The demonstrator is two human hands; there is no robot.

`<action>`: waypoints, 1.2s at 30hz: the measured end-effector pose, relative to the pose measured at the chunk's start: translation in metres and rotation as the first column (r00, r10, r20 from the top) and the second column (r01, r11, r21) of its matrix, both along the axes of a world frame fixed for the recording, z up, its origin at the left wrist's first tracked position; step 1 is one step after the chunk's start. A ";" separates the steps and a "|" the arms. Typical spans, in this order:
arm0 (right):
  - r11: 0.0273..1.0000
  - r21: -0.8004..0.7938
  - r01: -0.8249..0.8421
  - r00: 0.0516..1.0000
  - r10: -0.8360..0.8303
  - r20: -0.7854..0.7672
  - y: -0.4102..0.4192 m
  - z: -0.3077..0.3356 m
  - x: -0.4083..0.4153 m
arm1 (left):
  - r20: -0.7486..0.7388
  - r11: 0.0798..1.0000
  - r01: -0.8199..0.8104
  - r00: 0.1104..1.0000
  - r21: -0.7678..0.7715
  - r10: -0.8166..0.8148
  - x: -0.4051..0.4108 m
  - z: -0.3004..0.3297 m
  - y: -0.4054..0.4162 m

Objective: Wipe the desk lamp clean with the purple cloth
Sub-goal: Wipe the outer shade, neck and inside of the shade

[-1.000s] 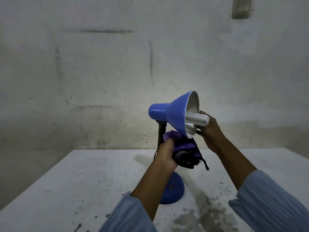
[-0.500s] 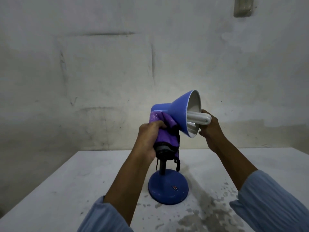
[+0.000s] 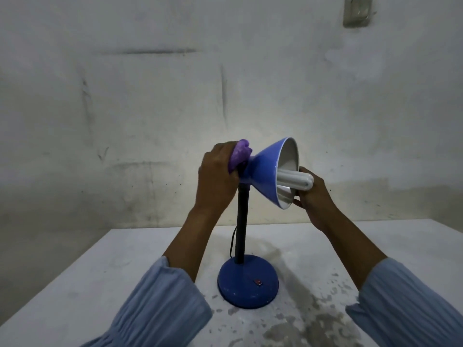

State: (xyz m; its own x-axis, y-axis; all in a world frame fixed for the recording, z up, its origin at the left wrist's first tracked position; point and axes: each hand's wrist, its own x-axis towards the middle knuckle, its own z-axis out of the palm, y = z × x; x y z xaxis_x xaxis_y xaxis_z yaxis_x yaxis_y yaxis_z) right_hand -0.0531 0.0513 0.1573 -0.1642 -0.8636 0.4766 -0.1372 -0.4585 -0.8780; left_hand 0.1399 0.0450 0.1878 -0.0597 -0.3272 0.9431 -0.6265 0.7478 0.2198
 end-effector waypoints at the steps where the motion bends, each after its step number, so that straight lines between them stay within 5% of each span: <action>1: 1.000 0.003 -0.003 1.000 0.003 0.001 0.001 0.000 0.001 | -0.036 0.999 -0.051 0.998 0.014 0.052 0.004 -0.003 -0.005; 7: 0.999 -0.033 0.010 0.997 -0.007 0.079 0.000 -0.005 0.008 | -0.326 0.926 -0.008 0.935 0.378 0.142 0.020 -0.039 -0.018; 11: 0.999 -0.034 0.024 0.995 -0.020 0.097 0.001 -0.007 0.013 | -0.122 0.870 0.086 0.992 0.486 -0.030 0.003 -0.092 -0.016; 16: 1.000 -0.013 0.026 0.991 -0.024 0.130 -0.001 -0.006 0.008 | -0.068 0.879 0.085 0.996 0.469 -0.060 -0.003 -0.128 -0.023; 19: 1.000 0.003 -0.019 0.994 0.018 0.110 -0.001 -0.008 0.004 | -0.071 0.738 0.041 0.997 0.674 0.009 0.010 -0.135 -0.027; 22: 0.996 -0.009 -0.089 0.984 0.089 0.153 -0.002 -0.010 0.006 | -0.289 0.522 0.183 0.948 0.833 0.129 0.028 -0.145 -0.029; 24: 0.993 -0.016 -0.117 0.971 0.118 0.207 -0.005 -0.013 0.007 | -0.350 0.523 0.185 0.906 0.832 0.237 0.037 -0.151 -0.027; 27: 0.990 -0.029 -0.141 0.955 0.144 0.260 -0.011 -0.015 0.009 | -0.177 0.719 -0.129 0.925 0.683 0.335 0.039 -0.154 -0.023; 29: 0.988 -0.039 -0.148 0.951 0.153 0.270 -0.013 -0.015 0.010 | 0.016 0.823 -0.218 0.969 0.524 0.247 0.031 -0.159 -0.020; 36: 0.979 -0.071 -0.191 0.932 0.203 0.299 -0.017 -0.020 0.007 | 0.414 0.742 -0.399 0.892 0.539 0.178 -0.008 -0.199 -0.008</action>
State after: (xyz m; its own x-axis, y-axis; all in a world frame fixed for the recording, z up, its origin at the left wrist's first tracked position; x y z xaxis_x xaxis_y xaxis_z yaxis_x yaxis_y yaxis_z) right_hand -0.0462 0.0346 0.1373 -0.1348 -0.8747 0.4655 0.2296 -0.4846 -0.8441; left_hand 0.1316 0.0372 -0.0110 -0.1223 -0.8626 0.4909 -0.9036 0.3014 0.3044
